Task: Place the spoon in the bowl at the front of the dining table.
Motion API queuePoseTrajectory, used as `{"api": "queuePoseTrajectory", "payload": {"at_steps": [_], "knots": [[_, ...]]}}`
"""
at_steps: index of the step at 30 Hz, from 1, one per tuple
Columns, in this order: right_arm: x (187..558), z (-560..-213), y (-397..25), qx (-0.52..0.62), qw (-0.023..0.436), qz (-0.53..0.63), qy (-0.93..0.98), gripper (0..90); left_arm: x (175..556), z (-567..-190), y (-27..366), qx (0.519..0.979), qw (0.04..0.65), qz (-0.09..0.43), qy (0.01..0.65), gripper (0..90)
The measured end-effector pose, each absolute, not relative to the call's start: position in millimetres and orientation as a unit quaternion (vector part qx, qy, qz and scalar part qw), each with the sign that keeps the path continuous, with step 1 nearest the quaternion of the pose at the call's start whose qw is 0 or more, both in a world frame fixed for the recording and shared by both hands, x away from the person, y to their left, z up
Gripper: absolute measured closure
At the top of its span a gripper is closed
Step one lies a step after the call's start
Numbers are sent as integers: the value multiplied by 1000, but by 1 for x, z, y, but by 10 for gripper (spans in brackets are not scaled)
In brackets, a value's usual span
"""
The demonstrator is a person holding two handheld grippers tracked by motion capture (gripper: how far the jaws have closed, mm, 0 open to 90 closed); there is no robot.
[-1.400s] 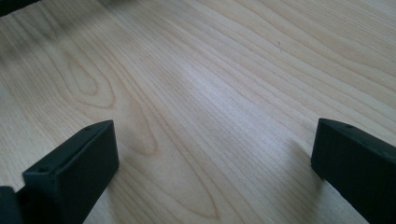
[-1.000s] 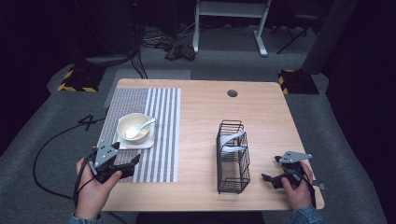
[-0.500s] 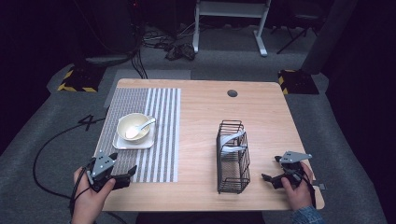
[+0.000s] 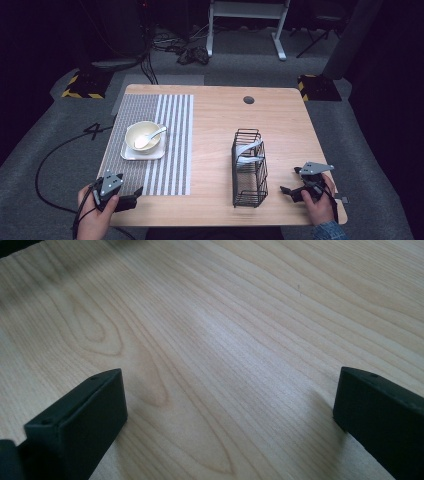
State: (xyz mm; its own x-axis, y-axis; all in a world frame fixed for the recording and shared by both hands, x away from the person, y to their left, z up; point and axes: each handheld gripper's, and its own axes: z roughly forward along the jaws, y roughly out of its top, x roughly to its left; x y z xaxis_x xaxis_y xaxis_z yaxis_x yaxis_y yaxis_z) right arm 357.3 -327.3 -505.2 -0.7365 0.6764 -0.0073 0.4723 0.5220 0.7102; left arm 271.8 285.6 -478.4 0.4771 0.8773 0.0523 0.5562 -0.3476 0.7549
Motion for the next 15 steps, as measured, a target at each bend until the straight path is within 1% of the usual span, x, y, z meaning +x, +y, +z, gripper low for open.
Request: {"api": "queuePoseTrajectory", "payload": {"at_steps": [3,11,15], "knots": [[357,-505,-327,333,142,357,861,8,274,-487,287,801,327,223,450,166],[357,-505,-327,333,142,357,861,7,274,-499,287,804,330,211,448,167],[357,-505,-327,333,142,357,861,7,273,-502,288,812,325,207,438,165]]}}
